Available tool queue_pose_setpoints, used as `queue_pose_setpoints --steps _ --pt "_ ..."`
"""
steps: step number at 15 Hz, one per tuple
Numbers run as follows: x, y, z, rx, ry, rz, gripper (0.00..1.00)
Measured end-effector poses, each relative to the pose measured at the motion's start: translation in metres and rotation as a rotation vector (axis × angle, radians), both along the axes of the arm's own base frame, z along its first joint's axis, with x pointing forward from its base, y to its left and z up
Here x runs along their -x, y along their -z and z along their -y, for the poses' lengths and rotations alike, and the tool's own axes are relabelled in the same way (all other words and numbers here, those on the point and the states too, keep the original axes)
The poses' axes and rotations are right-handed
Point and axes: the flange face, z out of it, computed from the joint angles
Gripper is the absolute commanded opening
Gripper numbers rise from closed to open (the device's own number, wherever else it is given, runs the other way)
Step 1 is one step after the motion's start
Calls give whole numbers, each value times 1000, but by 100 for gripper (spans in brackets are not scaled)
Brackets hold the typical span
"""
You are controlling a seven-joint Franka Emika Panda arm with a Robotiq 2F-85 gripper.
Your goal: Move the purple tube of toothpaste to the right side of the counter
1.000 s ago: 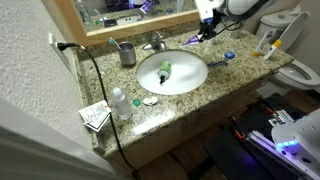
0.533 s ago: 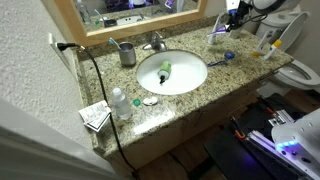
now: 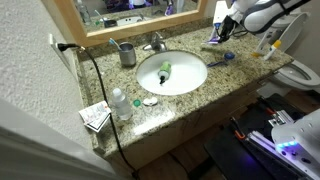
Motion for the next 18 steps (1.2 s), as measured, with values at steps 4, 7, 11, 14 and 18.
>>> queue_pose_setpoints --steps 4,7,11,14,18 --pt "-10 23 17 -9 54 -4 19" --pt "-14 47 24 -11 96 -15 63" --pt "-15 73 -13 -69 80 -53 90" --pt "-17 69 -20 -51 64 -45 100" --pt "-25 13 5 49 35 32 100"
